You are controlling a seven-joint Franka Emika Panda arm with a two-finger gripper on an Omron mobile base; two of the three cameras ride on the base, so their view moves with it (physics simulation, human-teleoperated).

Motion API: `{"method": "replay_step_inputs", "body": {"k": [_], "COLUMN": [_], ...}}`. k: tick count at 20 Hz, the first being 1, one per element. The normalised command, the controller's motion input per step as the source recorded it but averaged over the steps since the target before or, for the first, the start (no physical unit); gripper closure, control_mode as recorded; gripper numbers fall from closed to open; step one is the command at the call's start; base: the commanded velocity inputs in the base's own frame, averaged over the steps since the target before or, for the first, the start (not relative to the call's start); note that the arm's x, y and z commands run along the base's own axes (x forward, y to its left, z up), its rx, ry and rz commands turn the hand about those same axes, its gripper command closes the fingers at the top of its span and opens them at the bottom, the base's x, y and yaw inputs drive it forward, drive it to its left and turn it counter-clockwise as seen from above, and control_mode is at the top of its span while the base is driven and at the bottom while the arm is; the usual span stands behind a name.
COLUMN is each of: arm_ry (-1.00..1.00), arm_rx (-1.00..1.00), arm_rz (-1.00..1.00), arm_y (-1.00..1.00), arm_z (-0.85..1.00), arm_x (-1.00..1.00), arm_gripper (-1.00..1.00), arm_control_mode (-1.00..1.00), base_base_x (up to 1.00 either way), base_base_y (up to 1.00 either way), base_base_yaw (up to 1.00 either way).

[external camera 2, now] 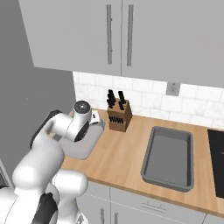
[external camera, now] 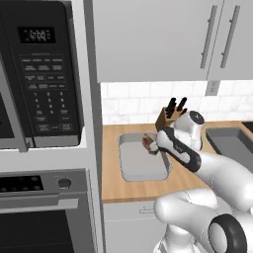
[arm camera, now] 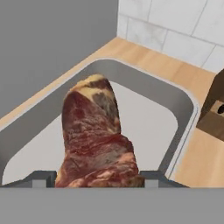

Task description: Place one lime and one steak in each tupperware on the nearby counter, to pack two identical lunches.

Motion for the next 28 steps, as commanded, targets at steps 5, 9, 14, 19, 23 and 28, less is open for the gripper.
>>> {"method": "replay_step_inputs", "body": {"k": [5, 9, 14, 19, 23, 28], "arm_ry": [0.10, 0.01, 0.00, 0.00, -0.03, -0.02], "arm_rx": [0.00, 0.00, 0.00, 0.00, 0.00, 0.00], "arm_rz": [0.02, 0.06, 0.07, 0.05, 0.02, 0.03], "arm_y": [0.10, 0.00, 0.01, 0.06, 0.01, 0.00], "arm_z": [-0.25, -0.40, -0.47, -0.19, 0.15, 0.71], "arm_x": [0.63, 0.35, 0.43, 0.37, 0.00, -0.72], "arm_gripper": [1.00, -1.00, -1.00, -1.00, -1.00, -1.00], "arm_control_mode": [-1.00, -1.00, -1.00, -1.00, -1.00, -1.00], "base_base_x": [0.00, 0.00, 0.00, 0.00, 0.00, 0.00], "base_base_y": [0.00, 0.00, 0.00, 0.00, 0.00, 0.00], "base_base_yaw": [0.00, 0.00, 0.00, 0.00, 0.00, 0.00]}}
